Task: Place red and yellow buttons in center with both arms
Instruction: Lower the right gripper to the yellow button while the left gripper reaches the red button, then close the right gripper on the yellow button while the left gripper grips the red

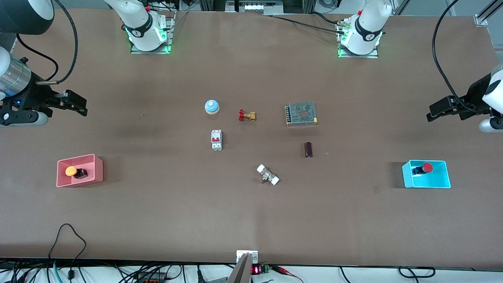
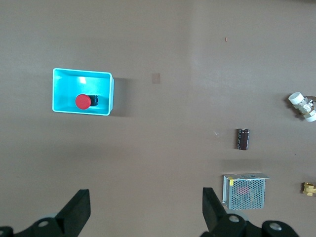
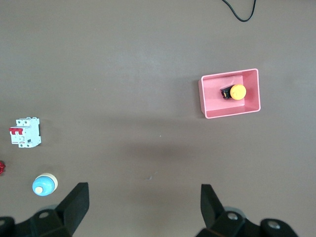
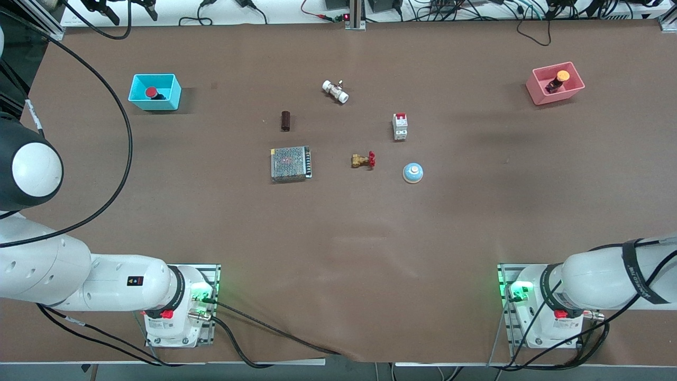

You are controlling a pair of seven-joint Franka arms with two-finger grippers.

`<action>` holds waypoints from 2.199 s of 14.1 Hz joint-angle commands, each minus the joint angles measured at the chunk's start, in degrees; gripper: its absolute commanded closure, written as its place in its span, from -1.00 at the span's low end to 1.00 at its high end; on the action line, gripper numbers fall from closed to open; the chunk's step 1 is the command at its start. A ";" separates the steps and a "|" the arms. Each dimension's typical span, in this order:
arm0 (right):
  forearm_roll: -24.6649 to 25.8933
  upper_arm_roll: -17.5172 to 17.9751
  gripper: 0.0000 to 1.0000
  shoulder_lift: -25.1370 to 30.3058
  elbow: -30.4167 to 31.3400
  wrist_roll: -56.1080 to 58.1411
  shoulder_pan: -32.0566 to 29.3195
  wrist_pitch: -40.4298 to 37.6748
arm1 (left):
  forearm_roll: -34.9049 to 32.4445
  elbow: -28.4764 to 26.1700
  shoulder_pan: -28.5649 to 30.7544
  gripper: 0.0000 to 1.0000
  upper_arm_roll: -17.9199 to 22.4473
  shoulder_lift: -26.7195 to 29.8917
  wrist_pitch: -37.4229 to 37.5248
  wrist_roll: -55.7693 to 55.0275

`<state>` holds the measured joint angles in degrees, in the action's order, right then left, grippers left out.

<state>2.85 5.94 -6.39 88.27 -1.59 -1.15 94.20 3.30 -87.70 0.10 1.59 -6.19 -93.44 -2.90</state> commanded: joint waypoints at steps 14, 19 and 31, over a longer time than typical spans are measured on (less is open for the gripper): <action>6.73 -0.23 -1.00 -12.49 3.40 11.75 -7.63 14.58 | -1.36 5.26 3.85 -1.00 0.78 -16.74 -6.10 0.27; 6.73 -0.23 -1.00 -21.19 3.48 21.27 -13.00 28.56 | -3.04 5.70 6.39 -1.00 0.69 -24.21 -12.43 0.79; 6.20 -0.23 -1.00 -28.42 6.11 30.15 -16.69 38.78 | -3.04 3.06 12.38 -1.00 -0.63 -32.83 -27.06 16.09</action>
<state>8.93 4.95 -35.11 92.65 27.75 -16.87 131.77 0.69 -84.93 12.04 1.86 -37.83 -119.71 11.42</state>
